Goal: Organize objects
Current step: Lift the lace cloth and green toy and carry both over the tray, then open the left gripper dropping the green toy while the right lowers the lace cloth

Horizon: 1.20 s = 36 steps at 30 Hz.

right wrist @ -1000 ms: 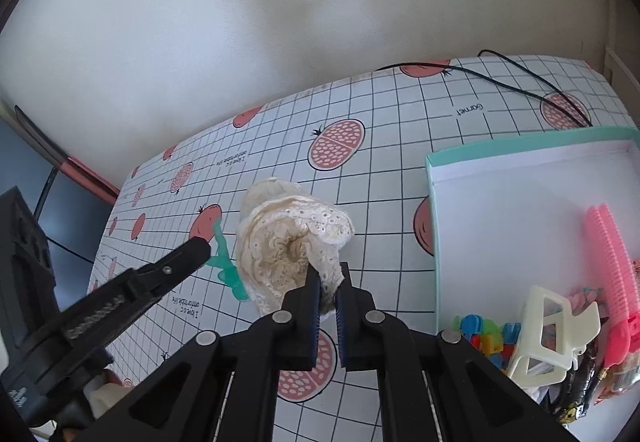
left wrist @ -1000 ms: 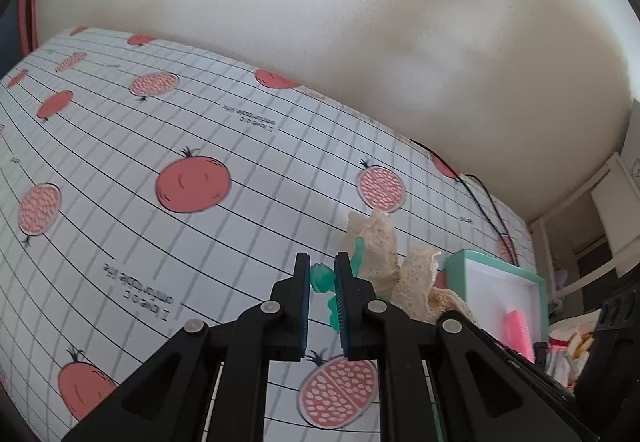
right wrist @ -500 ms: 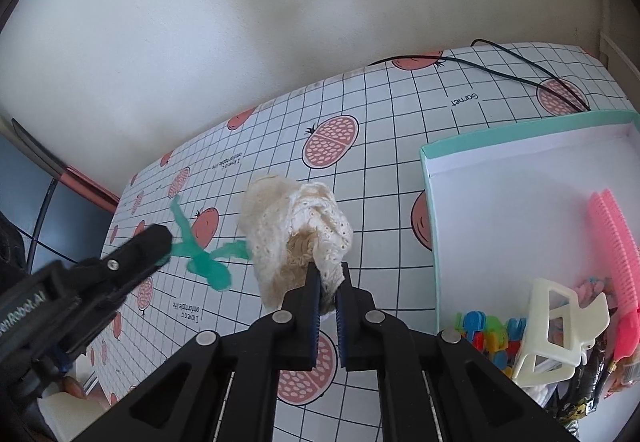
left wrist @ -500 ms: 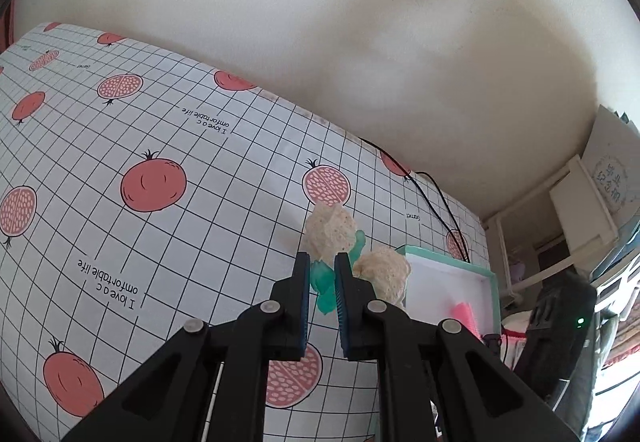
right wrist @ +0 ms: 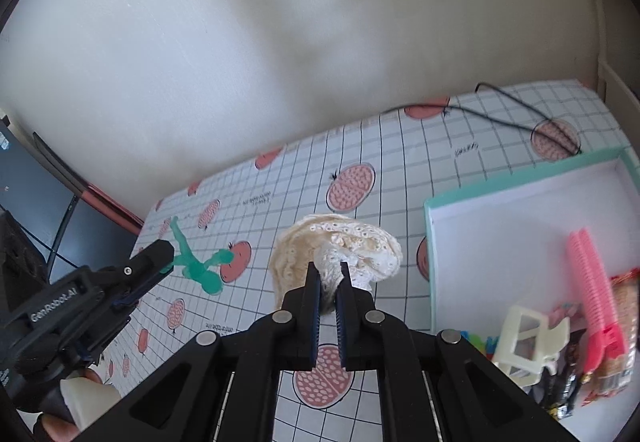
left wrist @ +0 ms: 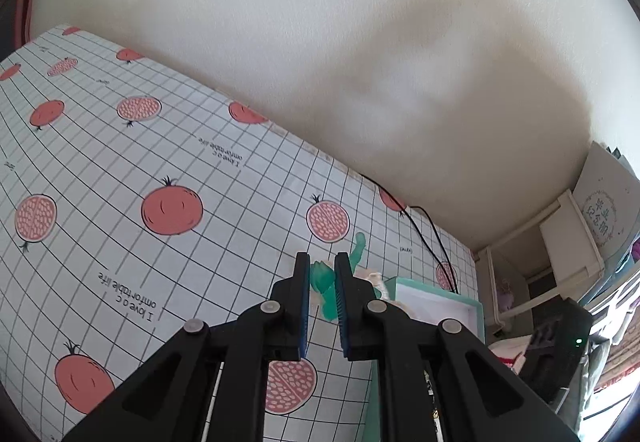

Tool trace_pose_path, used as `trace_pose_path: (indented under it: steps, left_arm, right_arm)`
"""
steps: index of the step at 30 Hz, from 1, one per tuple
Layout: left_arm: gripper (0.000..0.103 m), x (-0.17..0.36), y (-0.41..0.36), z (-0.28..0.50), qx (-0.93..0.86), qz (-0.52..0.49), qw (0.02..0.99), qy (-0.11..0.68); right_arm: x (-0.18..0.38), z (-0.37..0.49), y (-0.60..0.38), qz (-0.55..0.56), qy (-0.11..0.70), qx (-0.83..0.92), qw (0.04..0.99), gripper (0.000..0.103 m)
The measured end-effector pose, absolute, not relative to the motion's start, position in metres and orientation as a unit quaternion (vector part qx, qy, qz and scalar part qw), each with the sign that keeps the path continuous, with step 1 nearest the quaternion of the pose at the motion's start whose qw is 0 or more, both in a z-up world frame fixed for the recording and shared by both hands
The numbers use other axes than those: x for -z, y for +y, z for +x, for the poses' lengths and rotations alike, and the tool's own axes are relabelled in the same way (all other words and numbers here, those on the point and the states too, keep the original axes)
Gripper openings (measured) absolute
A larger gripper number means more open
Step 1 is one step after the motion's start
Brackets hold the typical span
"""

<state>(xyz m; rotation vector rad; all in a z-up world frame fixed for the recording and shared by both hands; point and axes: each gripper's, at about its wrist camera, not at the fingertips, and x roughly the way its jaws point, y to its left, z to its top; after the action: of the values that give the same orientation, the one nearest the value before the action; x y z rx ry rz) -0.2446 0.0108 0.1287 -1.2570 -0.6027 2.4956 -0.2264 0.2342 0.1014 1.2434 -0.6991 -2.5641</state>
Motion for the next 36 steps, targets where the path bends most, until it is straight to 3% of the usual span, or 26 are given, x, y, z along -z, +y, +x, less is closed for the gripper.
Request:
trace_pose_path:
  steps: [14,36]
  left_arm:
    - [0.012,-0.167,0.041,-0.226,-0.887,-0.389,0.164,-0.189]
    - [0.012,-0.141,0.171,-0.202,-0.885,-0.388,0.247,-0.072]
  right_arm:
    - [-0.141,-0.195,0.301,0.373,-0.216,0.901,0.05,0.007]
    - [-0.12,-0.164,0.401,0.388,-0.222,0.894,-0.033,0.007]
